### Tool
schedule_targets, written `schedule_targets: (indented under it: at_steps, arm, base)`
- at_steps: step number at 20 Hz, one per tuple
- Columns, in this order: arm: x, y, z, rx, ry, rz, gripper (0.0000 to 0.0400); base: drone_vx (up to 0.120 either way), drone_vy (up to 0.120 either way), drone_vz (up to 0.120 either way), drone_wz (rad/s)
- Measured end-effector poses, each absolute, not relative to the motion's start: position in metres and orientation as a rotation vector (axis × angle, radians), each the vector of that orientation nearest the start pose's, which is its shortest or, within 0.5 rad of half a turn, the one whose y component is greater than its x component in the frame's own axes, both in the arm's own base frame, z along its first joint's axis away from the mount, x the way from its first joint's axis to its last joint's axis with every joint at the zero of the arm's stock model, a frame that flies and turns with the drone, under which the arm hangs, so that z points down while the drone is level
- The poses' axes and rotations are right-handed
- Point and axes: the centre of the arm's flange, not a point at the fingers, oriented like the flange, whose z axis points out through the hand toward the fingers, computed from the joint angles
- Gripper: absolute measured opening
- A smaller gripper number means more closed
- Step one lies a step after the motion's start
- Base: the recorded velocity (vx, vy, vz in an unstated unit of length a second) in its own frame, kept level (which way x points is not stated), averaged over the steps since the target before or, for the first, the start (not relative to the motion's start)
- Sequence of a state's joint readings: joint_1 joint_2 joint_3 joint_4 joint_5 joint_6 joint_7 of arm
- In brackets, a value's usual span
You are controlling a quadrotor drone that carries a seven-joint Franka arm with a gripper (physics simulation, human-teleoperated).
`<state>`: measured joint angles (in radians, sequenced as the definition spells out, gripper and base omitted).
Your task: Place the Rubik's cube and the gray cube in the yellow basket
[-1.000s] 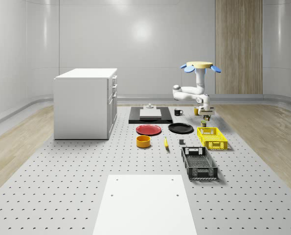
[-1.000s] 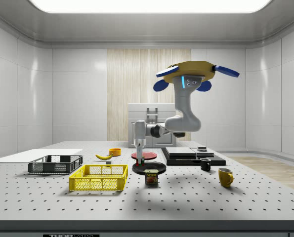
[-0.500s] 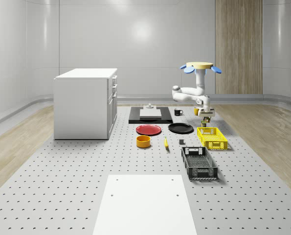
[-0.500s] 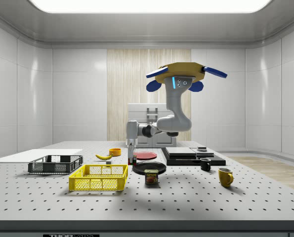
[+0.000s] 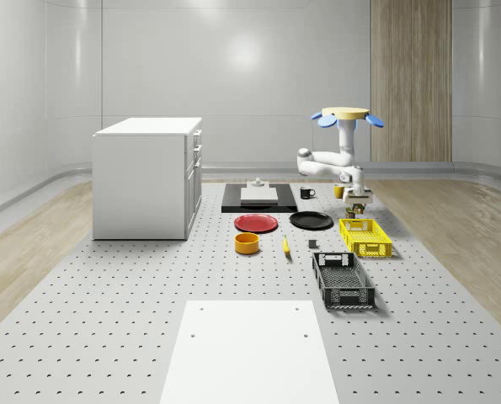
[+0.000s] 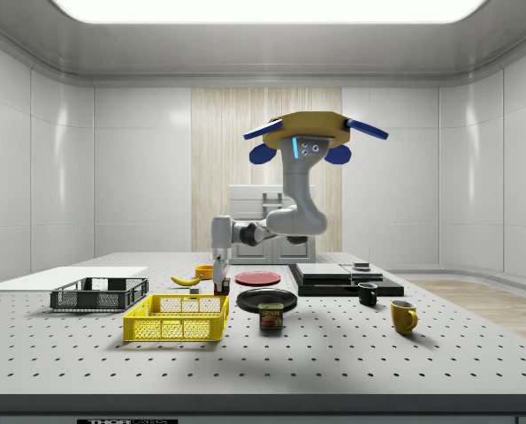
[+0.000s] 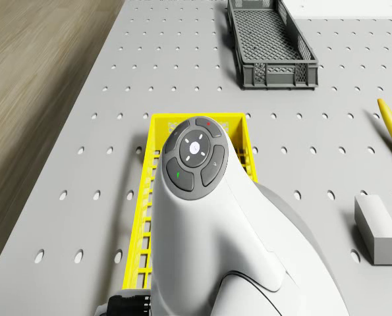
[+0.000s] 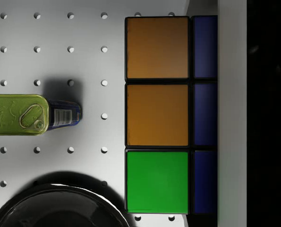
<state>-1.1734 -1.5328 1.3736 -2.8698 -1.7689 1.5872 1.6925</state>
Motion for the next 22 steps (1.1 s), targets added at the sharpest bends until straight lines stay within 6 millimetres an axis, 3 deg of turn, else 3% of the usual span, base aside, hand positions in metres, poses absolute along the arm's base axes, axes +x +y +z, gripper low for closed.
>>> schedule_targets:
  at_steps: [13,22]
  arm:
    - [0.307,0.0,0.491,0.001,-0.002,0.786,0.0325]
    - [0.307,0.0,0.517,0.001,-0.002,0.786,0.0325]
  base:
    - [0.12,0.0,0.0,0.0]
    - [0.004,0.0,0.0,0.0]
